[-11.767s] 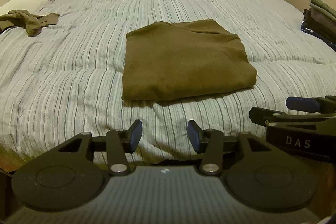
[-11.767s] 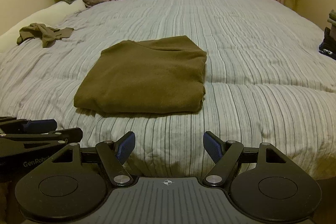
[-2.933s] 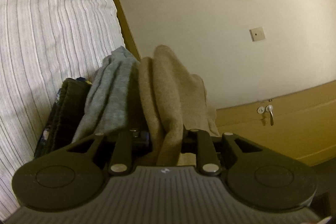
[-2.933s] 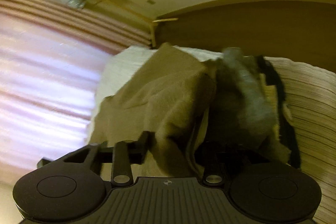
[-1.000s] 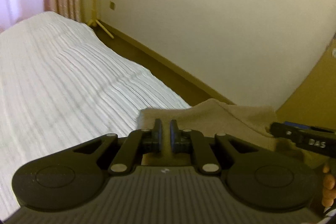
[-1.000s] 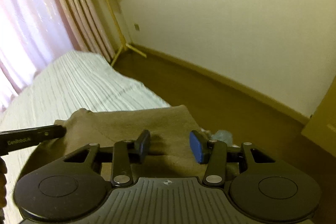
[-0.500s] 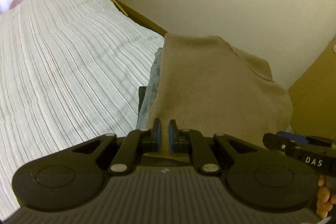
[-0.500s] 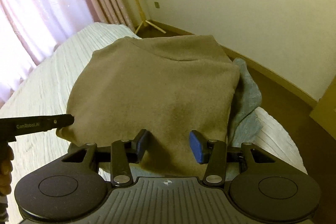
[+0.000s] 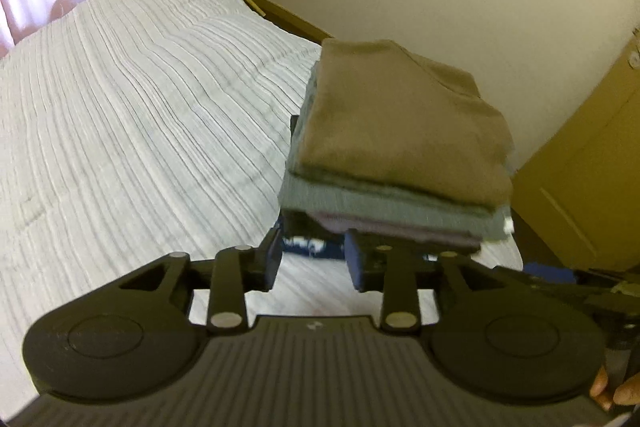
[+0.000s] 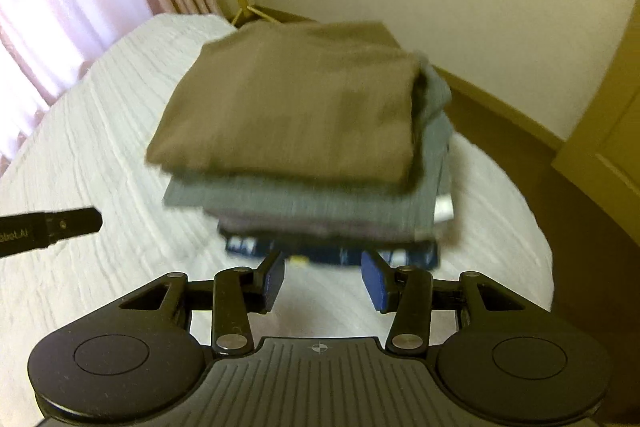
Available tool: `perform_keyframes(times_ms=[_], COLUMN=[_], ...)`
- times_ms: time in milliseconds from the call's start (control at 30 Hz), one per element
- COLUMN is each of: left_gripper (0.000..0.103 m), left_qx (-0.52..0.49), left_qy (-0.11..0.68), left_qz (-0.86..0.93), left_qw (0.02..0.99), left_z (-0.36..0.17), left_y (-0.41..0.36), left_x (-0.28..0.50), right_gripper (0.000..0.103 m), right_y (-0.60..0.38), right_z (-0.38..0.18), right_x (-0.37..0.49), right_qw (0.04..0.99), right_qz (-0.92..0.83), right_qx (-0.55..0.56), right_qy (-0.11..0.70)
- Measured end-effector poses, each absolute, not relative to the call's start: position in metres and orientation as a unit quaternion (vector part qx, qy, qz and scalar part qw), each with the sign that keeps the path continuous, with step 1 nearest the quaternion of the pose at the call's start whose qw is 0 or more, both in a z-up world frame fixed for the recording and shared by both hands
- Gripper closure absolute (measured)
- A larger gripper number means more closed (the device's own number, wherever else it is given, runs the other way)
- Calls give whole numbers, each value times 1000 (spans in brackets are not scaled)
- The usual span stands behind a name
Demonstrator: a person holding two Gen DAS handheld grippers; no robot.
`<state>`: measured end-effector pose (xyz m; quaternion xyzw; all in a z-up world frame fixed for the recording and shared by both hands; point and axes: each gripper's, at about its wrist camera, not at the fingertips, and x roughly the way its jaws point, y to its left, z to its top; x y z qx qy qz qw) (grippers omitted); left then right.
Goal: Fold clothes
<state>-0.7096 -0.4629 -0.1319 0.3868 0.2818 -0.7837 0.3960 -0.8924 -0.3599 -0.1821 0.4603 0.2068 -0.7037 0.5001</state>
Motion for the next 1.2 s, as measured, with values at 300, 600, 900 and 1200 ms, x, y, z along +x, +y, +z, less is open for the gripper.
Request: perform_keyframes(times_ms=[300, 600, 900, 1200], left_gripper=[60, 57, 57, 57], left_qx=[376, 384, 387, 380], left_qy=[234, 200, 187, 173], left_qz=[-813, -824, -833, -838], left_qw=[378, 364, 349, 351], left_z=[-97, -81, -73, -71], left_y=[-389, -309, -252, -220], left_x=[-668, -614, -568, -538], right_gripper=[56, 55, 55, 30], right_y=[-281, -203, -139, -105], right_z=[-149, -121, -106, -93], right_x=[-824, -758, -708, -670], right_qw=[487, 473, 454, 450], right_qz=[-727, -746, -769, -780], right_qx=[439, 431, 420, 403], right_qy=[204, 184, 163, 162])
